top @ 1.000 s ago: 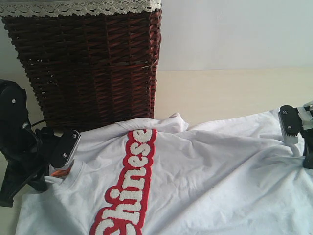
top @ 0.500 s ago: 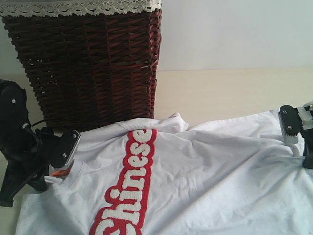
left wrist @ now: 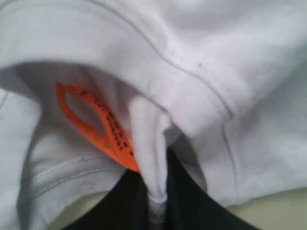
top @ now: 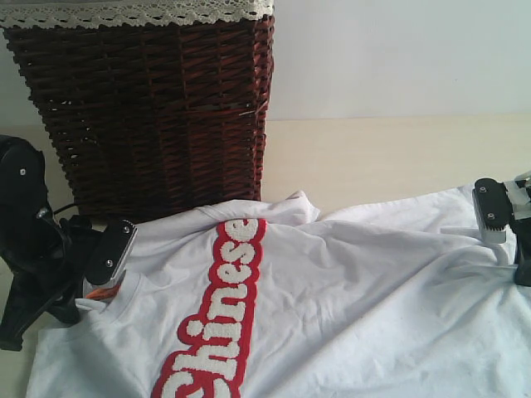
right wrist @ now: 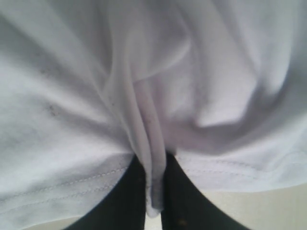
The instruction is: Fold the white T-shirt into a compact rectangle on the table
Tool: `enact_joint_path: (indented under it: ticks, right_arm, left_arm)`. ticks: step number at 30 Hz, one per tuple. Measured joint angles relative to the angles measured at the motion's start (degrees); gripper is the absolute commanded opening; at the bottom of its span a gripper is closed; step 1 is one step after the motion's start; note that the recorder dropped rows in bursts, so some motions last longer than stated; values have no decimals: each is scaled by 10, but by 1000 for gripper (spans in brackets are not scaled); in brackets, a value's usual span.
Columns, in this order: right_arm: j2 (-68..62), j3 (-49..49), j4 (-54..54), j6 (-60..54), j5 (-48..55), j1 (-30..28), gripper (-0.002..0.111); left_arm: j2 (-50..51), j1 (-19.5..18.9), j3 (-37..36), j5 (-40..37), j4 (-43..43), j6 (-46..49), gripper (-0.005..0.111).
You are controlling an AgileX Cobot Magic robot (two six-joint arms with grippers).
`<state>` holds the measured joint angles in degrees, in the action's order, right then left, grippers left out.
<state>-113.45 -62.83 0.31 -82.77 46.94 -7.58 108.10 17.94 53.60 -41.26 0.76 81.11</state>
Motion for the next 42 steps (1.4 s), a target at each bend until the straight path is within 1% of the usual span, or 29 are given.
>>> enact_joint_path:
  ticks: [10,13,16,26,30,34,37,39,42]
  right_arm:
    - [0,0,5,11,-2,0,0]
    - [0,0,31,58,-2,0,0]
    - [0,0,62,81,-2,0,0]
    - [-3,0,141,89,-2,0,0]
    - [-5,0,172,118,10,0,0]
    - [-3,0,148,135,19,0,0]
    - [32,5,124,143,35,2,0]
    - [76,5,122,148,47,2,0]
    - [160,5,122,151,69,2,0]
  left_arm:
    - [-1,0,-1,8,0,0,1]
    - [-1,0,-3,12,-1,0,1]
    - [-1,0,-3,15,-1,0,1]
    - [-1,0,-3,19,-1,0,1]
    - [-1,0,-3,19,-1,0,1]
    - [-4,0,-3,20,-1,0,0]
    - [-17,0,-1,27,-1,0,0]
    - [-50,0,17,1,-1,0,0]
    - [-127,0,42,-38,-1,-32,0]
